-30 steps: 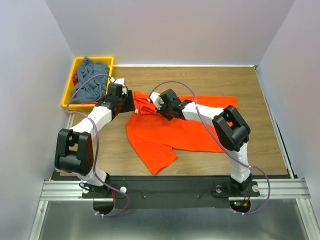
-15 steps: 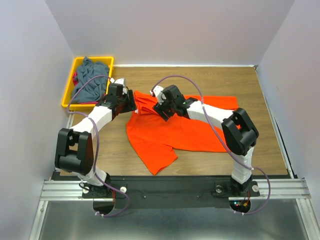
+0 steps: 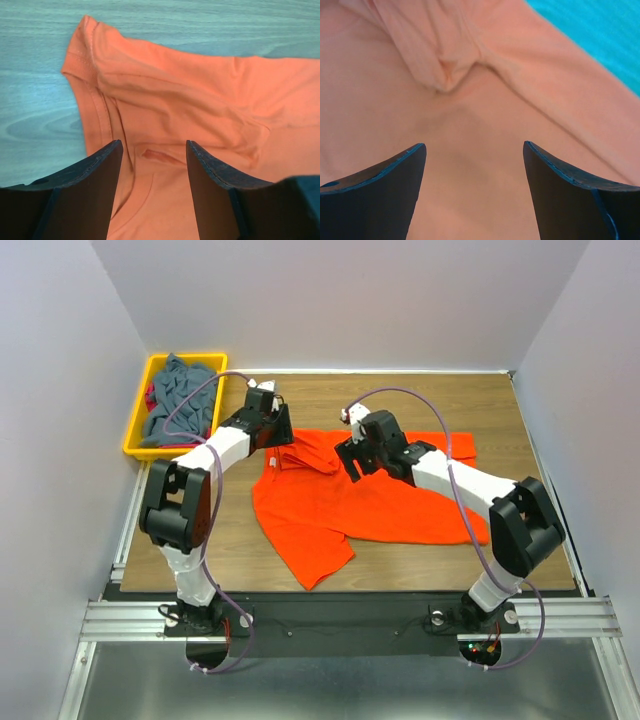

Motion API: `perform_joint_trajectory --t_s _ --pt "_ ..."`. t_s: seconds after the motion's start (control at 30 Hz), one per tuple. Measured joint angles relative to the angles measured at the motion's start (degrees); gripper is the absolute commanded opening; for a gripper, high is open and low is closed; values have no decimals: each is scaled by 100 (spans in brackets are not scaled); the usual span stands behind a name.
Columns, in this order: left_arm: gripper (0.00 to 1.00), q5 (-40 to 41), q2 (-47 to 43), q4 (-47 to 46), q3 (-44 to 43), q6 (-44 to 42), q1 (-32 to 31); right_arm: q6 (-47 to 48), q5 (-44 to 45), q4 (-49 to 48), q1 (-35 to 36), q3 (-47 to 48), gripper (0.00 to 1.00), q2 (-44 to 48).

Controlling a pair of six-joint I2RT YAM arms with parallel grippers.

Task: Fold and stack the t-shirts
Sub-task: Fold the tshirt

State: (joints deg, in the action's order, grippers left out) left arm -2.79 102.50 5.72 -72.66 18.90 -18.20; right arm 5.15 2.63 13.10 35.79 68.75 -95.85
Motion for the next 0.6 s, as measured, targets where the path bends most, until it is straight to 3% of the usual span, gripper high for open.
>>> perform_joint_trajectory --t_s 0.2,0.6 --pt "63 356 573 225 -501 -55 -195 -111 57 17 -22 -402 84 302" --pt "59 439 828 555 -581 -474 -345 -205 79 15 -57 -723 84 553"
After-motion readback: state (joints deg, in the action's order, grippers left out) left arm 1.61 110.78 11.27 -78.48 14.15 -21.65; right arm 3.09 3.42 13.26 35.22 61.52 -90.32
